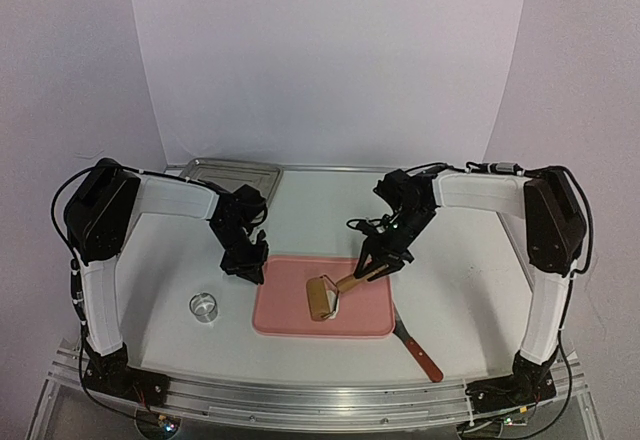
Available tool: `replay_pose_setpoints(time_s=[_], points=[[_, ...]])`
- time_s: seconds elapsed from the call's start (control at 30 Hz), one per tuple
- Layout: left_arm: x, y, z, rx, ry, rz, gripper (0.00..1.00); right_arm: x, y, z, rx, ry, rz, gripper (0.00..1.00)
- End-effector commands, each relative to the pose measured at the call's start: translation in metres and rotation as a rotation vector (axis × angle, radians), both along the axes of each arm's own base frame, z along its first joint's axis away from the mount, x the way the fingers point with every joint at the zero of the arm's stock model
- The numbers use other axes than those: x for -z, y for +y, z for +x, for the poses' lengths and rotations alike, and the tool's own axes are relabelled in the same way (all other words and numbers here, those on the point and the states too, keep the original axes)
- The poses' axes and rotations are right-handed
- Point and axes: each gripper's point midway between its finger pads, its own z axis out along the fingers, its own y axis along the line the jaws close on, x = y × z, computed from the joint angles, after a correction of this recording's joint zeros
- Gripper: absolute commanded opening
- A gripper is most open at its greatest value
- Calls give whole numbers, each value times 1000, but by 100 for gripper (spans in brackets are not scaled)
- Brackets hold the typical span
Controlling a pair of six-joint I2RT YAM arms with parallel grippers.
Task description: Roll out the dumpling wrappers from the dough
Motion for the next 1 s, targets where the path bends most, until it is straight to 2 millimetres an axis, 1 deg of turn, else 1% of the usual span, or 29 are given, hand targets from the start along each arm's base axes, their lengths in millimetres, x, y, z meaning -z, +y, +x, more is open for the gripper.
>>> replay_pose_setpoints(time_s=[0.0, 0.13, 0.23, 0.3, 0.43, 0.5, 0.57, 0.7, 0.73, 0.83, 0.97], points=[[3, 11, 10, -4, -44, 35, 0, 62, -138, -71, -121, 193, -755, 0], [3, 12, 9, -6, -44, 33, 0, 51, -156, -79, -106, 206, -776, 0], [3, 14, 9, -10, -45, 33, 0, 53, -158, -83, -105, 220, -776, 0], [2, 15, 9, -12, -45, 30, 0, 61, -150, -82, -96, 233, -765, 0], [2, 14, 10, -12, -47, 27, 0, 77, -125, -74, -95, 225, -733, 0], [1, 14, 10, -13, -48, 28, 0, 79, -120, -72, -92, 221, -728, 0], [2, 16, 10, -17, -48, 33, 0, 72, -127, -68, -80, 200, -744, 0], [3, 18, 9, -28, -44, 35, 0, 55, -162, -71, -55, 205, -781, 0], [3, 18, 9, -30, -44, 34, 0, 53, -167, -74, -59, 209, -788, 0], [2, 20, 9, -32, -47, 35, 0, 55, -168, -79, -64, 230, -782, 0], [1, 22, 8, -37, -49, 35, 0, 69, -148, -75, -58, 230, -757, 0]])
